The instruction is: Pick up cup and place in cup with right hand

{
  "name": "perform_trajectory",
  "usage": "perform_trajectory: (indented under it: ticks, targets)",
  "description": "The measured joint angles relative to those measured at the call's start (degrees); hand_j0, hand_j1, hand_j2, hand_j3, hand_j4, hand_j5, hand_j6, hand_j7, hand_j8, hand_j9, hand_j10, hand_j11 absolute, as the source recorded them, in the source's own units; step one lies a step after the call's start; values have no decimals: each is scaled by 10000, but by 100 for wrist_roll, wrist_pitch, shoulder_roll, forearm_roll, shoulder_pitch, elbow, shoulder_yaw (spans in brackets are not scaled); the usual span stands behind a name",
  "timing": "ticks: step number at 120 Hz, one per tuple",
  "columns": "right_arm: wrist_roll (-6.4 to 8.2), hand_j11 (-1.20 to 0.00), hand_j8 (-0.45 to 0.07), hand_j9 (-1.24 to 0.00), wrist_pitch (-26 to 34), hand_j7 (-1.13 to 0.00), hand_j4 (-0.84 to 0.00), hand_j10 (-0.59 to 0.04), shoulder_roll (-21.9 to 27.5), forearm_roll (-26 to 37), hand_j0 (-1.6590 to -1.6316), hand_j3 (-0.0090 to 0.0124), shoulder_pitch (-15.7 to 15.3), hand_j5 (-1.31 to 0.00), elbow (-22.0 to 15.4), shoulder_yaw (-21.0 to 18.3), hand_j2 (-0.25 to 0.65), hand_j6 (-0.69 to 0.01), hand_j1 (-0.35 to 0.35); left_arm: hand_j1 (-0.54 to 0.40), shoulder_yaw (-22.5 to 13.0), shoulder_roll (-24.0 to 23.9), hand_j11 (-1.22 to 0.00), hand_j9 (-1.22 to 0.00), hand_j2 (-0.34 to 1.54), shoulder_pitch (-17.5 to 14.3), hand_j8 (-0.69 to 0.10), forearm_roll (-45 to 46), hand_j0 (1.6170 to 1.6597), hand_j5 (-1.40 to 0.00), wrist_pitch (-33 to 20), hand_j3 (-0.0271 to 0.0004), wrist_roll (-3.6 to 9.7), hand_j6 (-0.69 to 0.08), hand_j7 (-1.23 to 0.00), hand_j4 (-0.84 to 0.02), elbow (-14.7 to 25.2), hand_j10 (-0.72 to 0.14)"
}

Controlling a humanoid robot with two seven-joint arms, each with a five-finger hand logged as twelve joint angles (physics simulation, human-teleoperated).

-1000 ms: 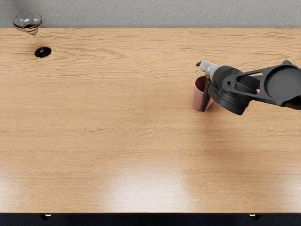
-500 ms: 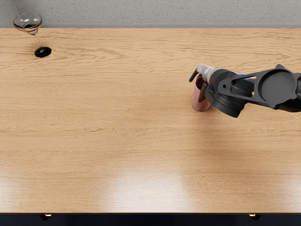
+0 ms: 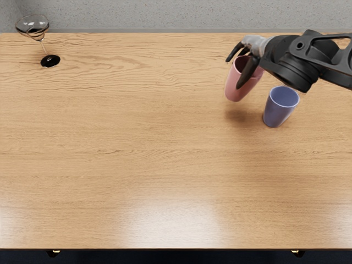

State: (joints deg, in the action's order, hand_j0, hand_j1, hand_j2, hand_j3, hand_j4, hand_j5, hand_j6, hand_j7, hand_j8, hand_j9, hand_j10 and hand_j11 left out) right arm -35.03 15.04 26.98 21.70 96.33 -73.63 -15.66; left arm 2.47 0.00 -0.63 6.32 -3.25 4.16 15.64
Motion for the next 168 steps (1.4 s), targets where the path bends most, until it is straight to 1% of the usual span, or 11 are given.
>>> perform_trajectory:
  ticks: [3,4,18,23,34,41,61,66,82,116,168]
  targets:
    - [1,-6901,-2182,-7026,-65,-6804,-5000,-2470,67,-31,-16524,-9,87,-7084,-1,19,-363,-3908,853,3445,0,0,-49,-49,6,1,-38,0,16581,-49,0,0,1,-38,-49,-38,0,-38]
    - [1,-6910,-2175,-7042,-88,-6809,-4992,-2462,91,-41,-16524,-3,116,-7105,-1,24,-354,-3898,848,3445,0,0,-49,-49,6,1,-38,0,16581,-49,0,0,0,-38,-49,-38,0,-38]
    - [3,-6943,-2069,-7152,-380,-6868,-4982,-2467,522,-116,-16521,-11,418,-7238,-2,56,-376,-3852,858,3445,0,0,-49,-49,6,-3,-38,0,16581,-49,0,0,1,-38,-49,-38,0,-38]
    - [2,-6916,-2049,-7138,-493,-6881,-5015,-2449,683,-120,-16520,-8,471,-7225,-2,52,-311,-3846,857,3445,0,0,-49,-49,6,-3,-38,0,16581,-49,0,0,0,-38,-49,-38,0,-38]
    - [1,-6905,-2080,-7140,-638,-6904,-5025,-2549,961,-105,-16518,-8,515,-7256,-6,-18,-257,-3877,822,3445,0,0,-49,-49,6,0,-38,0,16581,-49,0,0,0,-38,-49,-38,0,-38]
    - [0,-6950,-2141,-7182,-724,-6913,-5017,-2511,1128,-100,-16522,8,525,-7283,-18,-76,-312,-3854,834,3445,0,0,-48,-48,5,-1,-38,0,16581,-49,0,0,1,-38,-49,-38,0,-38]
    - [-1,-7047,-2062,-7318,-879,-6930,-4940,-2442,1409,-98,-16530,6,512,-7410,-48,-242,-311,-3860,811,3445,0,0,-48,-48,5,1,-38,0,16581,-48,0,1,1,-38,-48,-39,0,-38]
    - [-1,-7072,-2017,-7317,-899,-6932,-4922,-2396,1444,-100,-16531,9,490,-7436,-54,-269,-297,-3847,794,3445,0,0,-48,-48,5,1,-38,0,16581,-48,0,1,1,-38,-48,-39,0,-38]
    - [-1,-7080,-2038,-7264,-922,-6937,-4985,-2371,1486,-82,-16528,-5,420,-7387,-59,-305,-359,-3840,874,3445,0,0,-48,-48,5,1,-38,0,16581,-48,0,1,2,-38,-48,-39,0,-38]
    - [0,-7087,-2037,-7273,-919,-6958,-5044,-2369,1449,-77,-16520,-3,233,-7376,-46,-310,-332,-3841,883,3445,0,0,-48,-48,5,0,-38,0,16581,-48,0,1,-1,-38,-48,-39,0,-38]
    - [0,-7093,-2020,-7273,-998,-6963,-5060,-2348,1548,-77,-16519,0,201,-7374,-96,-358,-325,-3801,895,3445,0,0,-48,-48,5,1,-38,0,16581,-48,0,1,1,-39,-48,-39,0,-38]
